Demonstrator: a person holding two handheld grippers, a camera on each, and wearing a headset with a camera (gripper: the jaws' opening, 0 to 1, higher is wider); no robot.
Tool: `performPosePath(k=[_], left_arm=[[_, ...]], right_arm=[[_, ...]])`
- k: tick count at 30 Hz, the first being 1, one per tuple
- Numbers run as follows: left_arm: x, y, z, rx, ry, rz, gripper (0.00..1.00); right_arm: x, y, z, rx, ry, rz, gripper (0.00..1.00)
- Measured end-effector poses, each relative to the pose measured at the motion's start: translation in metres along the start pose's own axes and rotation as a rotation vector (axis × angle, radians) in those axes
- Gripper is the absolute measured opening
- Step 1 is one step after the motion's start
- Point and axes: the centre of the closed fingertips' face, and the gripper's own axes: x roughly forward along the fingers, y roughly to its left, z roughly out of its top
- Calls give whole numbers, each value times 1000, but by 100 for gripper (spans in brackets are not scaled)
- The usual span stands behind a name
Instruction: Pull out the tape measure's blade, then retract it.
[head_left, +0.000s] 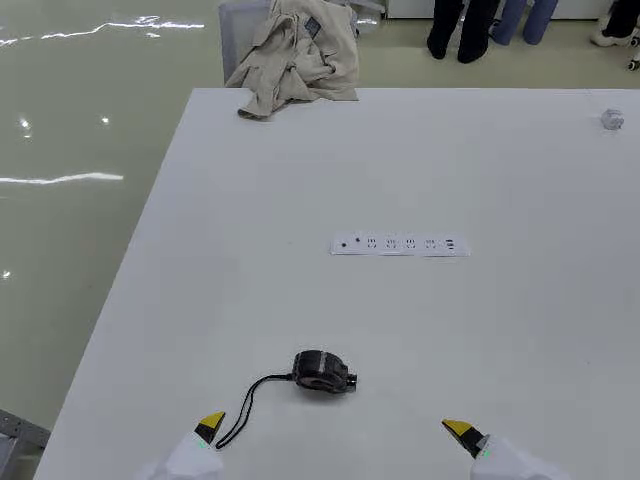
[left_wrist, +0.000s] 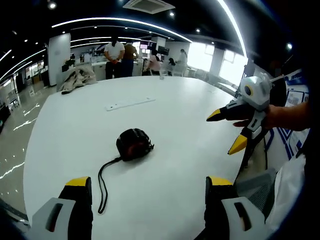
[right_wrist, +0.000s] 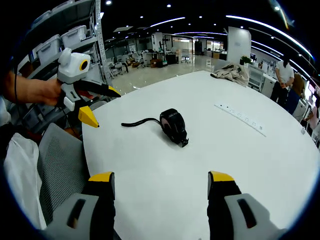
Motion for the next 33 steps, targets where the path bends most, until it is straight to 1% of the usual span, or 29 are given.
performPosePath(k=[5, 9, 12, 17, 19, 21, 22, 25, 28, 33], left_arm=[[8, 4, 0, 38, 15, -21, 91], [14, 5, 2, 56, 17, -46, 90], [17, 8, 3, 69, 20, -49, 89], [23, 8, 3, 92, 20, -65, 88], [24, 8, 2, 108, 27, -69, 88], [26, 7, 4, 126, 24, -81, 88], [28, 7, 4, 144, 28, -84, 88], [31, 7, 7, 163, 29, -100, 88], [36, 9, 9, 183, 33, -112, 88], [42, 14, 13, 216, 37, -131, 88]], right_arm=[[4, -5, 3, -10, 6, 4, 78], [9, -7, 4, -32, 14, 11, 77], [12, -8, 3, -53, 23, 17, 77], [17, -10, 5, -77, 30, 30, 77], [19, -12, 6, -86, 32, 32, 77], [21, -14, 6, -91, 38, 39, 77], [24, -16, 6, -100, 42, 41, 77], [27, -19, 7, -116, 47, 50, 76], [31, -22, 8, -128, 53, 55, 76], [37, -24, 7, -161, 63, 79, 75]])
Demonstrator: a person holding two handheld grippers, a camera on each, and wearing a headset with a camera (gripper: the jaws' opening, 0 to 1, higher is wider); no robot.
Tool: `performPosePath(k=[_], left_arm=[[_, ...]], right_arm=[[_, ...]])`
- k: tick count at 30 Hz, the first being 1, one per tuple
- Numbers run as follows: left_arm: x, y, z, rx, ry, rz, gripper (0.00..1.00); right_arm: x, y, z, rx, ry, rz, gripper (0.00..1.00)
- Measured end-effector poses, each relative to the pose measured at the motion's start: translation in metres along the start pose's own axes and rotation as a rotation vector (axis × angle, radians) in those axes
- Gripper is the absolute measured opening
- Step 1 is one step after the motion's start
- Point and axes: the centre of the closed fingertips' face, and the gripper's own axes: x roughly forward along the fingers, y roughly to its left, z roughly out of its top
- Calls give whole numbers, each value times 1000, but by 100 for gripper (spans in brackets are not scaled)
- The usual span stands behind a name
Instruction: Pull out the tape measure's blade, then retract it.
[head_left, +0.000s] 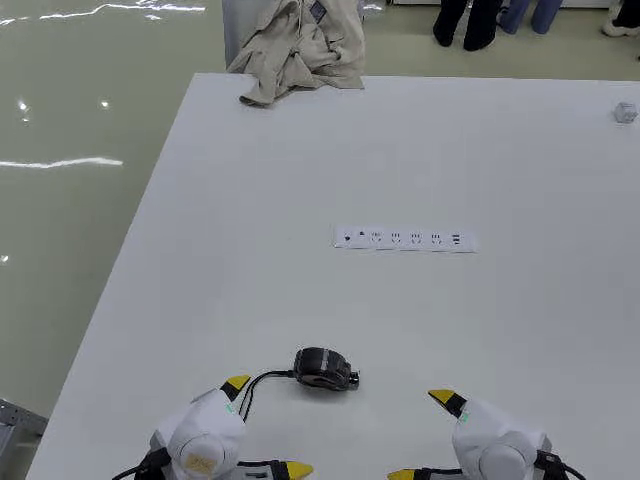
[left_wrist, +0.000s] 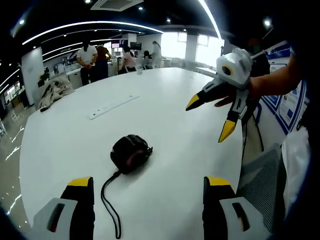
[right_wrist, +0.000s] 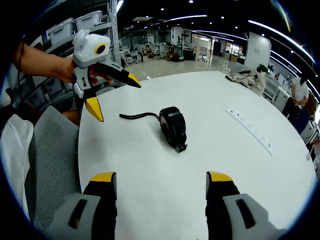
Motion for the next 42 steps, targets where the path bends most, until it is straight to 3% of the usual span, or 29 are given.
performPosePath(k=[8, 12, 23, 32, 42], left_arm=[[8, 8, 0, 57, 27, -24, 84], [12, 10, 3, 75, 19, -44, 84], [30, 11, 9, 169, 36, -96, 80], [42, 26, 8, 223, 66, -112, 76], [57, 30, 10, 306, 94, -153, 75]], right_arm=[[11, -8, -1, -37, 16, 24, 74], [15, -12, -2, -54, 22, 34, 73], [28, -18, 0, -114, 37, 66, 68], [48, -22, -3, -180, 61, 99, 65], [69, -29, -2, -208, 65, 130, 61]])
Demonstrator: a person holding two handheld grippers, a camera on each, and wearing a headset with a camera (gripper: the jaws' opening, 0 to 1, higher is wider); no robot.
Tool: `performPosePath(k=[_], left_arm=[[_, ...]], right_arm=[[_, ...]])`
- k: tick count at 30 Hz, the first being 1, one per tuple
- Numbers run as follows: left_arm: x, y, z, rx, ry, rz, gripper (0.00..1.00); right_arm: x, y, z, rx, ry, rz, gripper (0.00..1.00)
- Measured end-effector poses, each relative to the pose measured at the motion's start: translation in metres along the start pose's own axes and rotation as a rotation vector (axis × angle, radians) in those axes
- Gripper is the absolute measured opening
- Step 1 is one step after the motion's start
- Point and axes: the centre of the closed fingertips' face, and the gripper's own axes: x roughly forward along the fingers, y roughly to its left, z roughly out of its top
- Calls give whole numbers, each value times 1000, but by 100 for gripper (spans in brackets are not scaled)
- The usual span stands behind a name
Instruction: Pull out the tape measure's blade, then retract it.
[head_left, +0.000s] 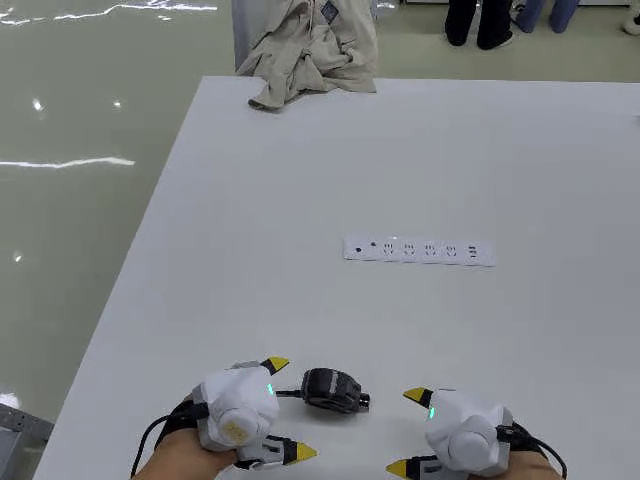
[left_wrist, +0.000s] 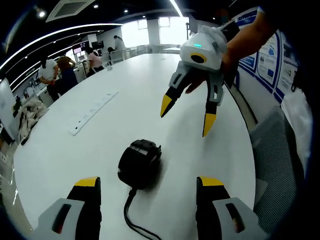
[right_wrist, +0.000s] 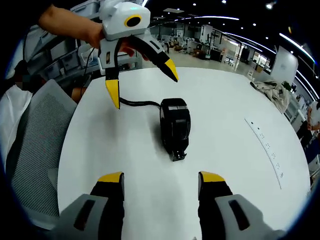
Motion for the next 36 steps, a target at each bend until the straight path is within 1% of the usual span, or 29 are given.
performPosePath(k=[5, 7, 10, 11, 12, 13, 14, 16, 18, 21, 22, 25, 27, 31, 36], left_arm=[[8, 4, -1, 31, 13, -12, 75], [10, 4, -1, 50, 14, -23, 73], [16, 3, -2, 71, 21, -38, 71], [17, 4, -1, 73, 17, -39, 70], [19, 4, -1, 76, 20, -44, 70], [20, 4, -2, 85, 32, -50, 69], [23, 4, -2, 100, 32, -55, 69], [26, 5, -1, 105, 32, -63, 69], [31, 5, -1, 127, 40, -74, 68], [35, 4, 1, 150, 46, -93, 67], [38, 4, 2, 169, 47, -97, 67], [44, 4, 2, 170, 47, -112, 67], [49, 5, 2, 182, 52, -121, 67], [55, 6, 5, 182, 49, -127, 65], [61, 7, 6, 194, 53, -138, 63]], right_arm=[[6, -8, -2, -7, 3, 6, 59], [8, -9, -1, -11, 2, 6, 58], [11, -10, -1, -20, 3, 13, 57], [11, -10, -1, -25, 5, 16, 57], [12, -11, -1, -28, 6, 18, 57], [13, -11, -2, -29, 8, 20, 57], [15, -12, -3, -35, 11, 24, 56], [17, -12, -4, -44, 14, 29, 55], [19, -14, -5, -47, 18, 31, 54], [23, -15, -5, -52, 23, 34, 54], [25, -16, -4, -52, 25, 36, 54], [29, -17, -4, -60, 28, 43, 53], [31, -17, -3, -69, 30, 49, 52], [35, -19, -2, -78, 26, 54, 49], [38, -24, -2, -77, 24, 54, 49]])
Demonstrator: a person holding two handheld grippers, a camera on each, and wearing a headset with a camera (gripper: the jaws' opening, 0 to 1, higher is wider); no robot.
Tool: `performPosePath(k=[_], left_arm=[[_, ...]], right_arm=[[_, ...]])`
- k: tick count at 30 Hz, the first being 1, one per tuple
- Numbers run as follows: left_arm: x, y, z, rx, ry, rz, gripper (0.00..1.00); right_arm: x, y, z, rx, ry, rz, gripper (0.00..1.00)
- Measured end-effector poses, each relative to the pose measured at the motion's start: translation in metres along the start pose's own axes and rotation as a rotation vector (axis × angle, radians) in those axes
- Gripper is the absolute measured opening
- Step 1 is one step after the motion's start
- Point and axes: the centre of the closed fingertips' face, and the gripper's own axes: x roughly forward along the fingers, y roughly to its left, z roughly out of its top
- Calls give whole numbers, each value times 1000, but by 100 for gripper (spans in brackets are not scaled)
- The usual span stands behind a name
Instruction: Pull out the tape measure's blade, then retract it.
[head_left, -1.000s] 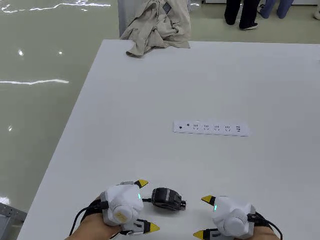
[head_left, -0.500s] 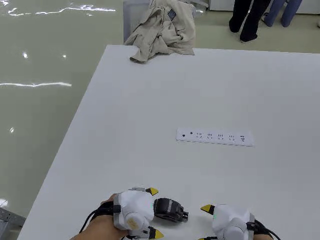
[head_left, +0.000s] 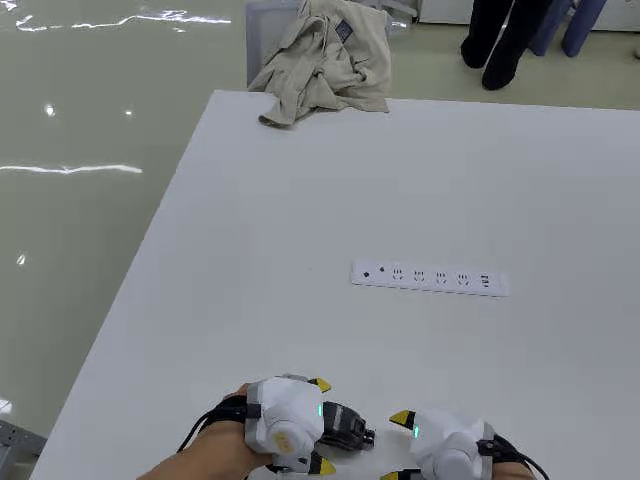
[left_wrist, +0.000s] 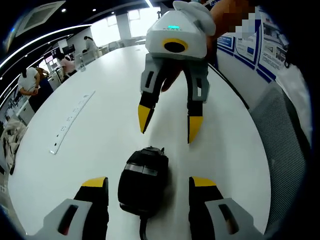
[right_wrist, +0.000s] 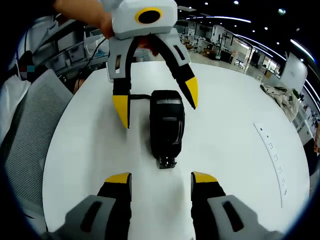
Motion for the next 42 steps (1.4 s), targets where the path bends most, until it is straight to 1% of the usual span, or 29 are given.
performPosePath(k=[3, 5, 7, 10, 12, 14, 16, 20, 22, 27, 30, 33, 42], left_arm=[[4, 1, -2, 13, 9, -15, 60], [7, 0, -3, 23, 11, -29, 58], [9, -1, -3, 36, 15, -36, 58], [12, -1, -4, 59, 25, -44, 58], [15, 0, -6, 63, 30, -46, 57], [17, 2, -9, 70, 37, -41, 54], [17, 3, -9, 72, 37, -39, 51], [19, 3, -9, 72, 38, -44, 50], [20, 3, -8, 79, 40, -49, 48], [23, 4, -7, 76, 40, -51, 47], [24, 5, -7, 82, 42, -52, 43], [25, 6, -7, 79, 43, -50, 42], [27, 4, -7, 80, 47, -55, 40]], right_arm=[[4, -1, -1, -11, 3, 8, 47], [5, -2, -2, -32, 4, 13, 42], [7, -4, -1, -33, -1, 16, 38], [11, -7, -1, -25, 7, 16, 40], [13, -8, -2, -21, 13, 17, 41], [14, -9, -4, -26, 18, 19, 41], [16, -9, -5, -25, 20, 22, 40], [18, -9, -5, -27, 22, 29, 39], [19, -10, -4, -21, 23, 31, 39], [24, -10, -2, -18, 26, 39, 39], [28, -12, -4, -12, 28, 40, 39], [31, -13, -3, 1, 25, 38, 40], [34, -13, -2, 6, 22, 46, 38]])
